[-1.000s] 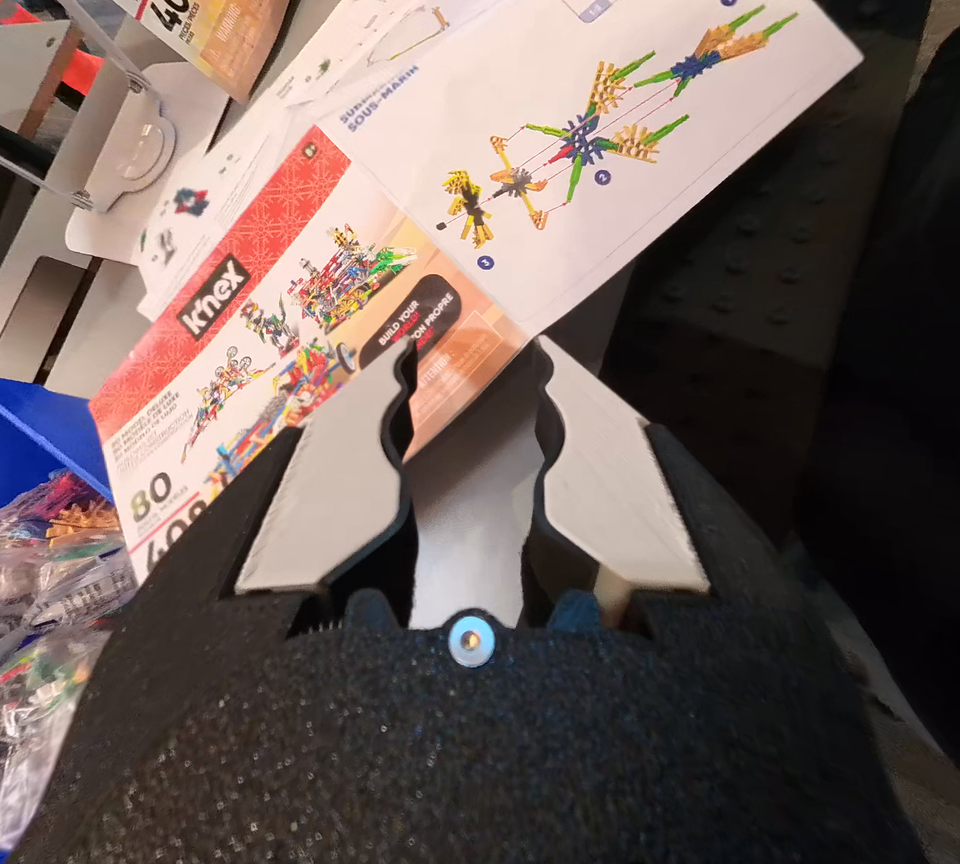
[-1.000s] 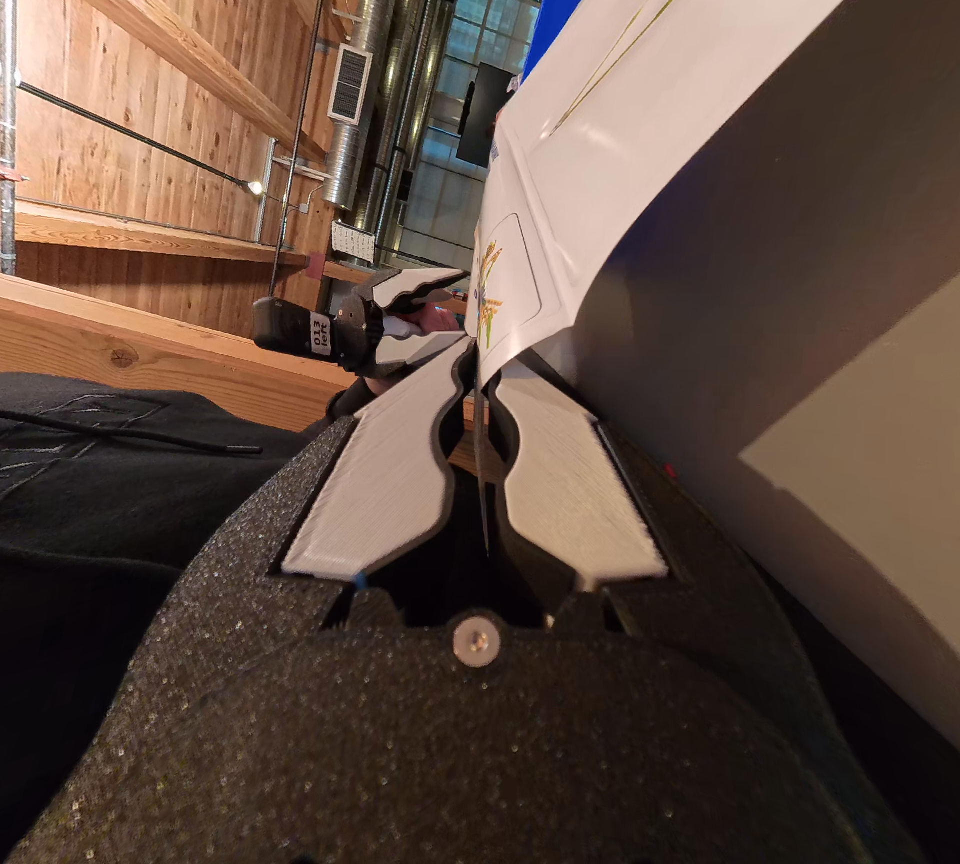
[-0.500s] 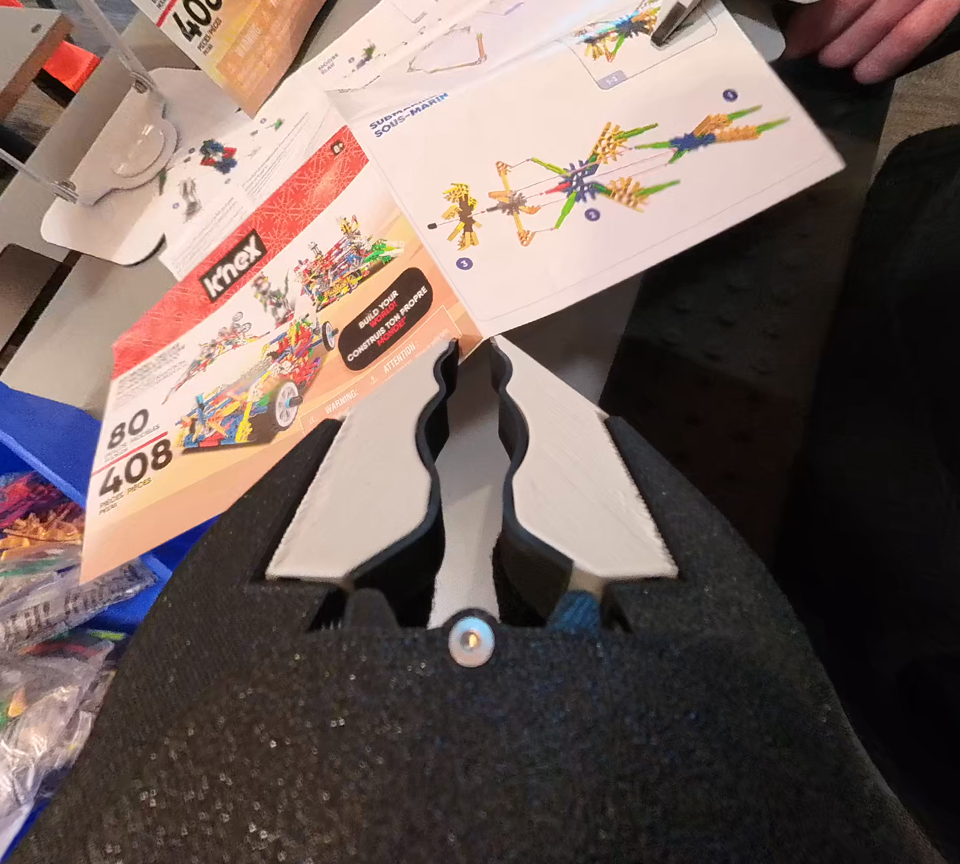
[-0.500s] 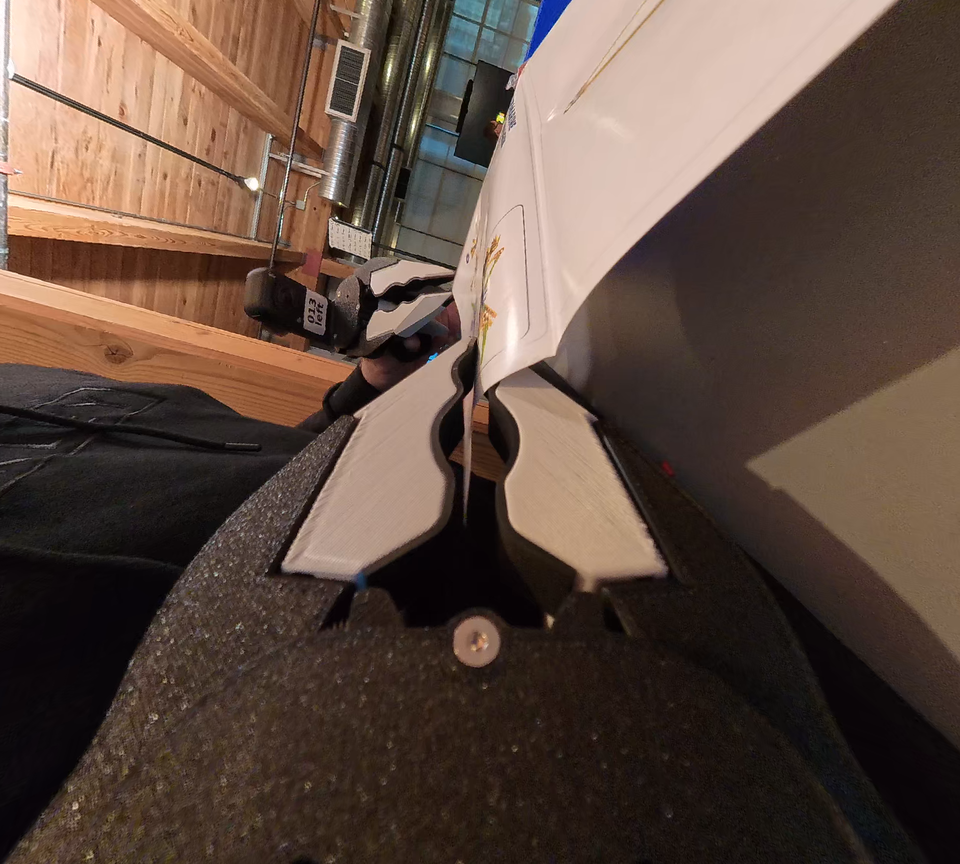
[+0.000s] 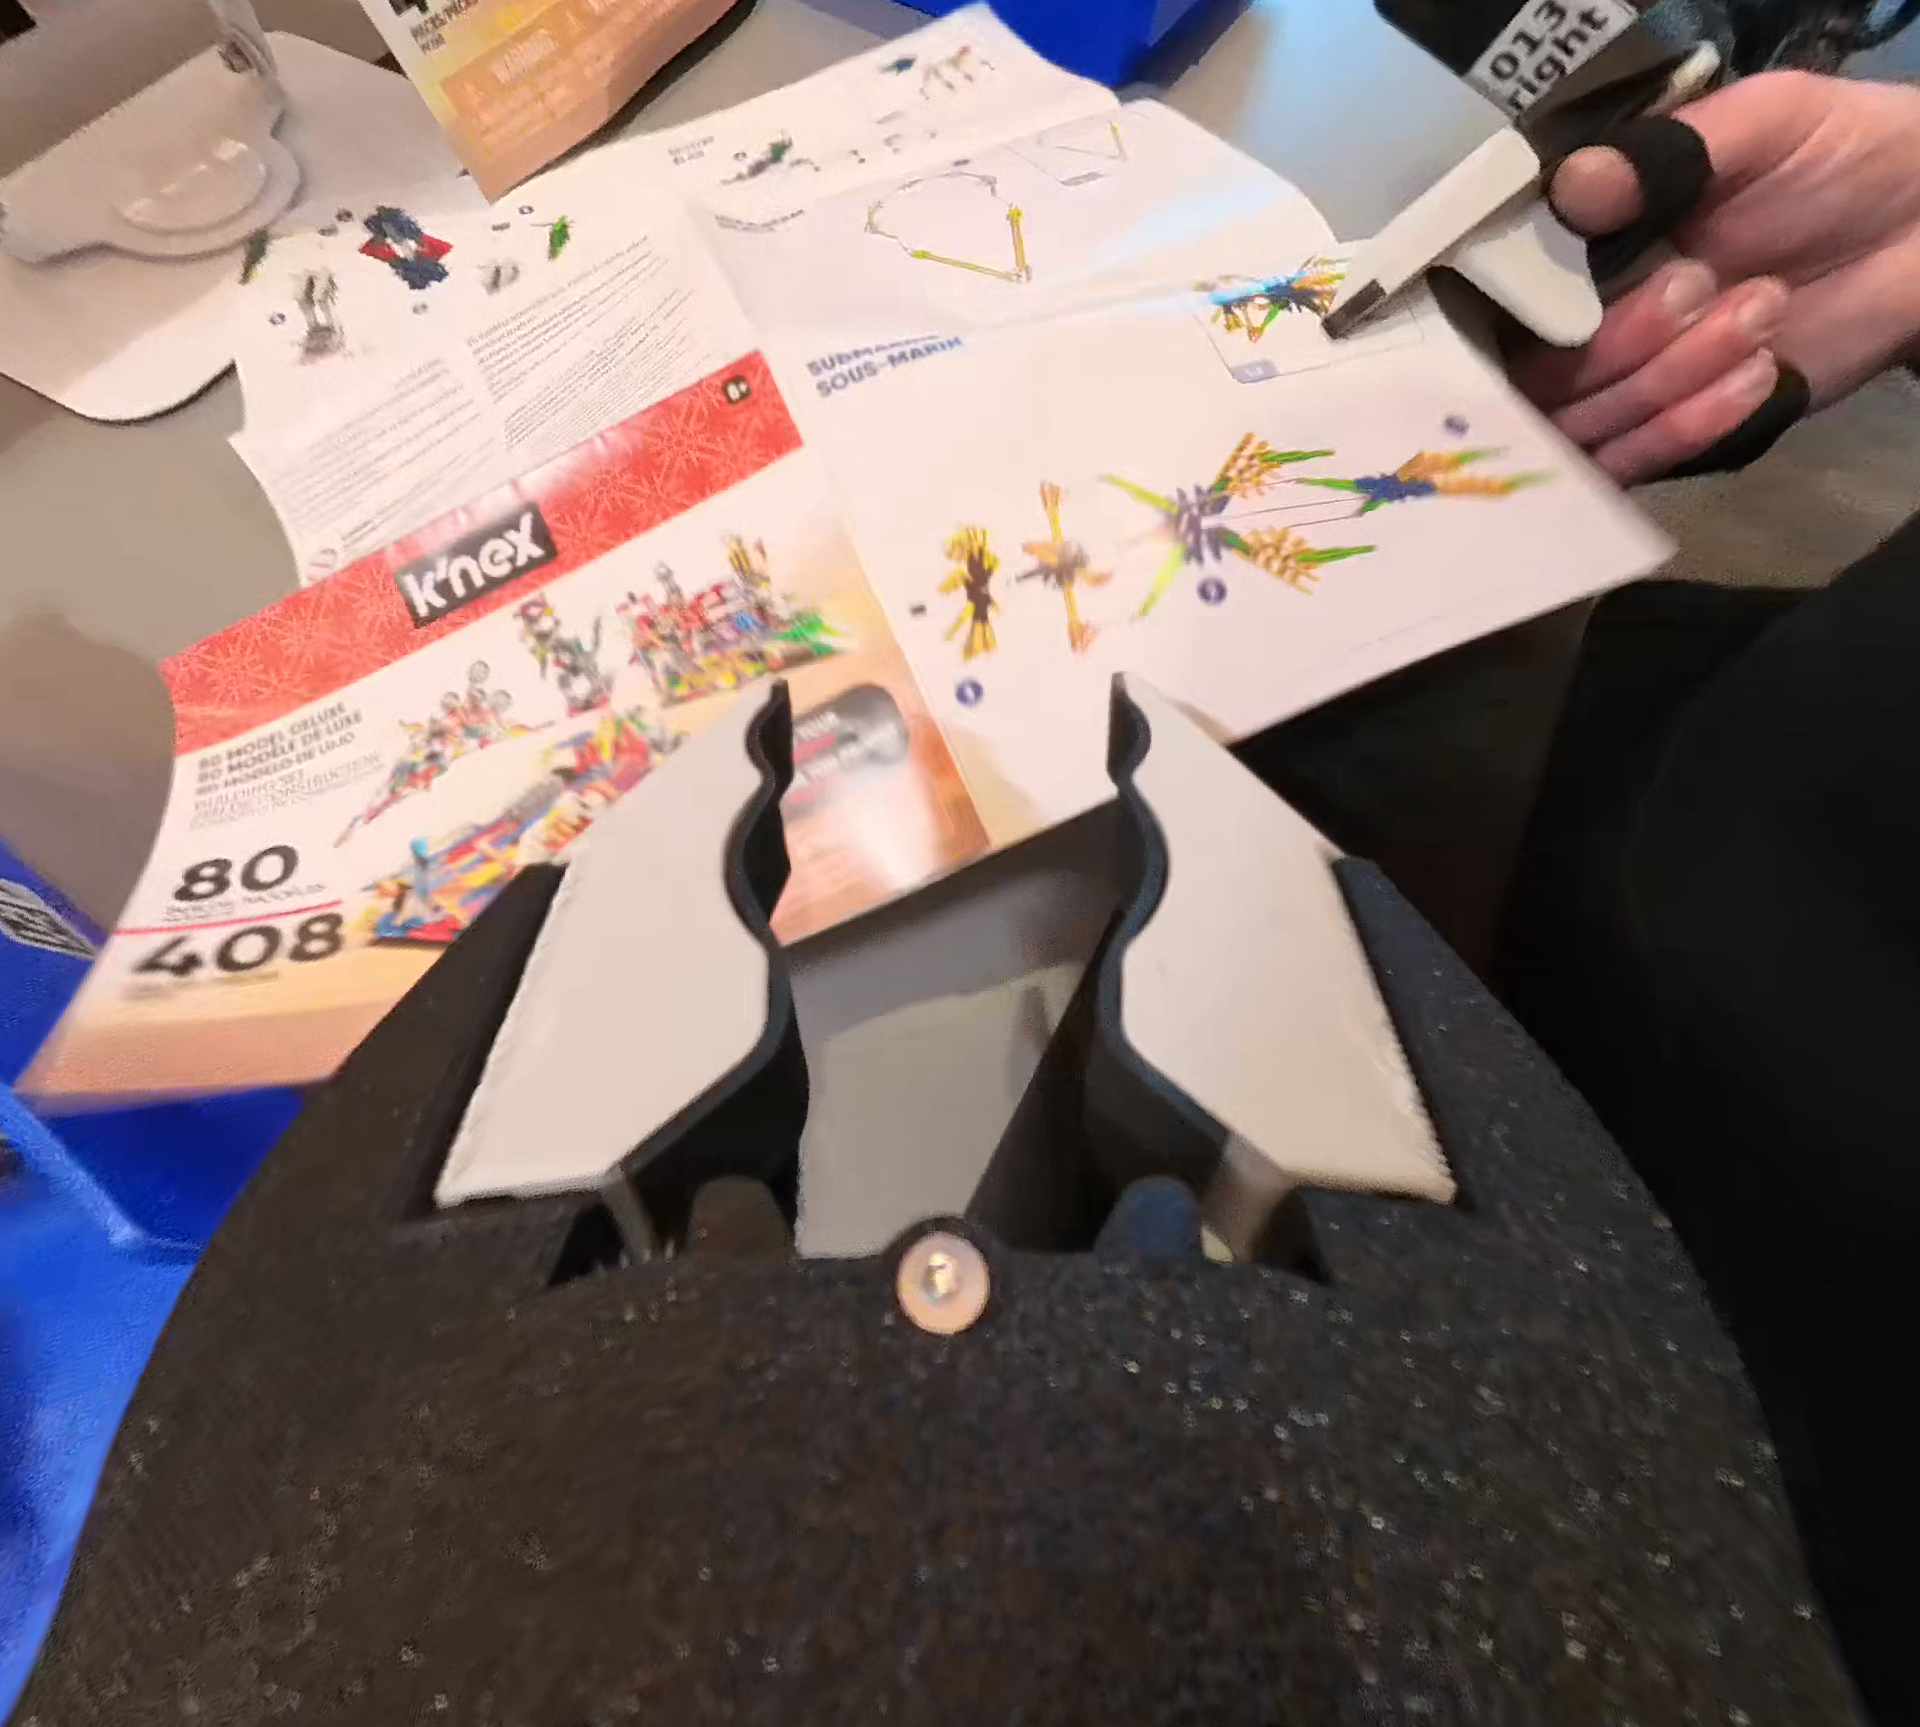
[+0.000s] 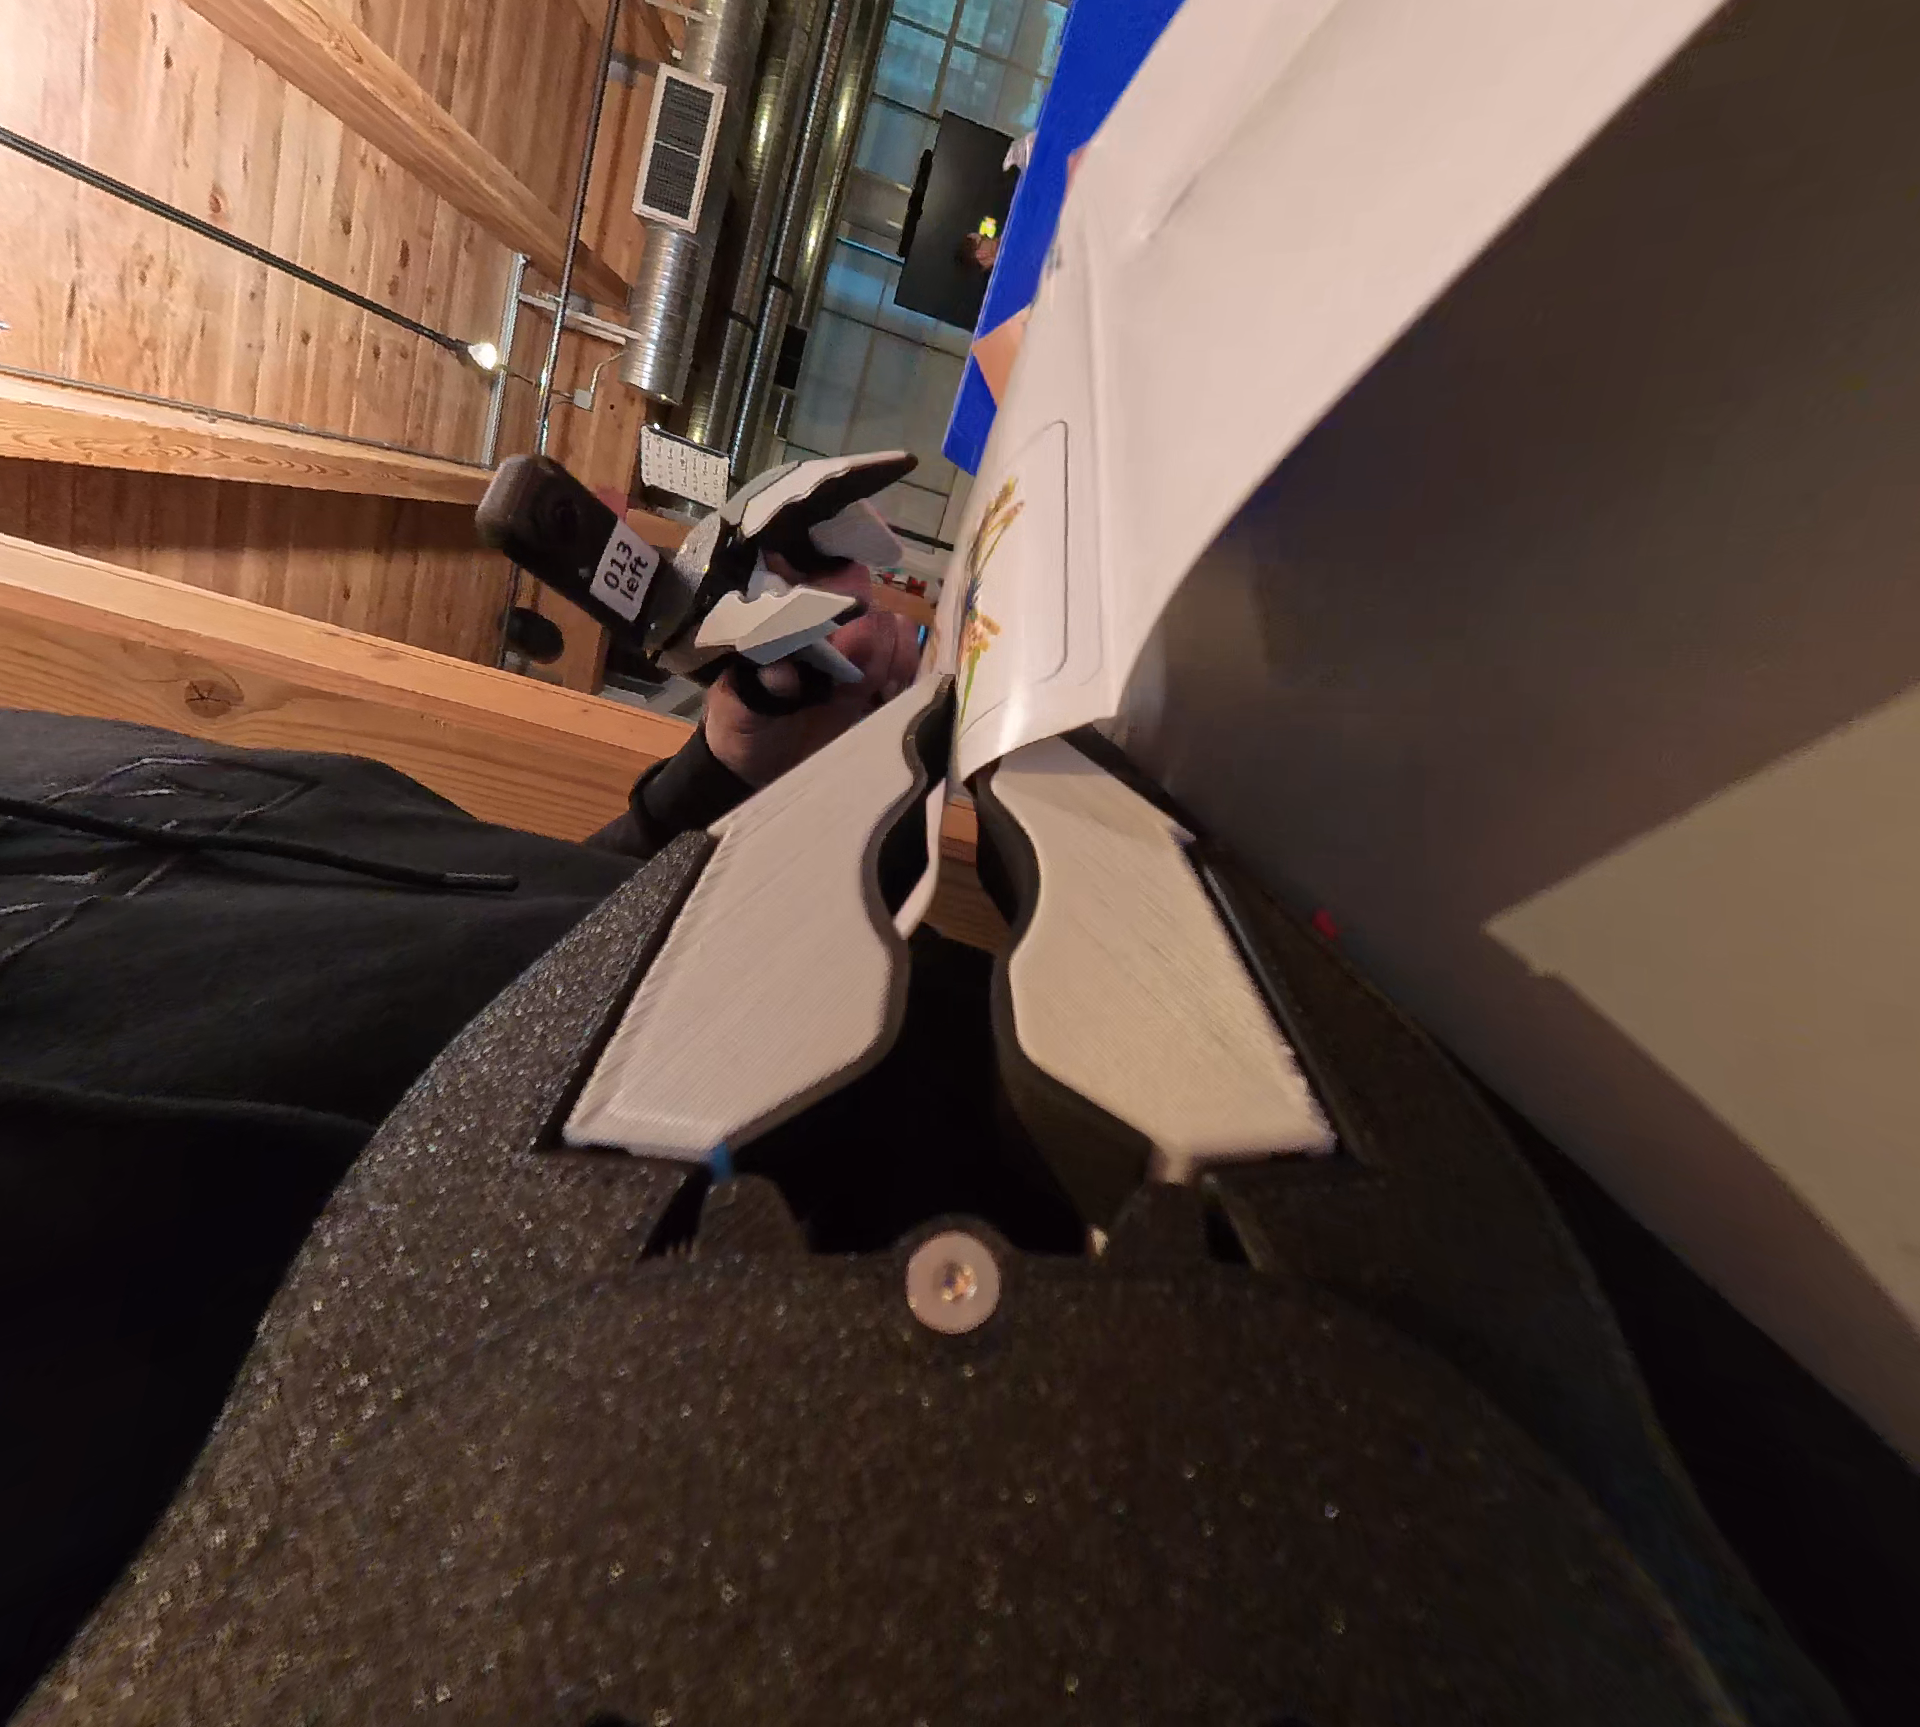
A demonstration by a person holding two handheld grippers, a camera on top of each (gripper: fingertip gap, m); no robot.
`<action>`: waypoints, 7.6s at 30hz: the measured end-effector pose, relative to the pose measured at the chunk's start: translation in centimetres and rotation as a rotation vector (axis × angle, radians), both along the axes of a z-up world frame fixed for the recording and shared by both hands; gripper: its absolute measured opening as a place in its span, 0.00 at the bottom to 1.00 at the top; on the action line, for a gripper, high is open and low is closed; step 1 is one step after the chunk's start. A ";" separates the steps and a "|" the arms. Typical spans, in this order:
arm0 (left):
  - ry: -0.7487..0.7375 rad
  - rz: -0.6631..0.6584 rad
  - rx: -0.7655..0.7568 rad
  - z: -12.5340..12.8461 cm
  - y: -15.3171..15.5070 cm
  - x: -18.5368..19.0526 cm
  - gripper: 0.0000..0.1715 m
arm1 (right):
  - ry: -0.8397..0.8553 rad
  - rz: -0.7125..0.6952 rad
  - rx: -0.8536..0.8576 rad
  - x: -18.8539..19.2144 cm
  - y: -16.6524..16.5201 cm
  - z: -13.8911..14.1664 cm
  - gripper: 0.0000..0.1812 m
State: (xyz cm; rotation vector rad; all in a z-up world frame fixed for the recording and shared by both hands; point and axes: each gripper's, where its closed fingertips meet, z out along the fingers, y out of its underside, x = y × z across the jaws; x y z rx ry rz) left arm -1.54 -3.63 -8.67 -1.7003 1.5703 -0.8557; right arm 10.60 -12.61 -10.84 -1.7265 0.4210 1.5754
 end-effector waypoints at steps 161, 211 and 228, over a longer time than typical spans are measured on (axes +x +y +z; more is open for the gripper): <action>-0.055 0.489 -0.519 -2.7 9.8 -11.7 0.10 | -1.141 -0.075 -0.050 4.6 0.1 -1.9 0.15; -0.056 0.435 -0.527 -2.7 10.5 -9.6 0.19 | -1.133 0.130 -0.141 2.3 0.2 -8.3 0.13; -0.035 0.446 -0.528 -3.2 9.8 -10.2 0.06 | -1.014 0.068 -0.108 2.6 0.5 -6.7 0.13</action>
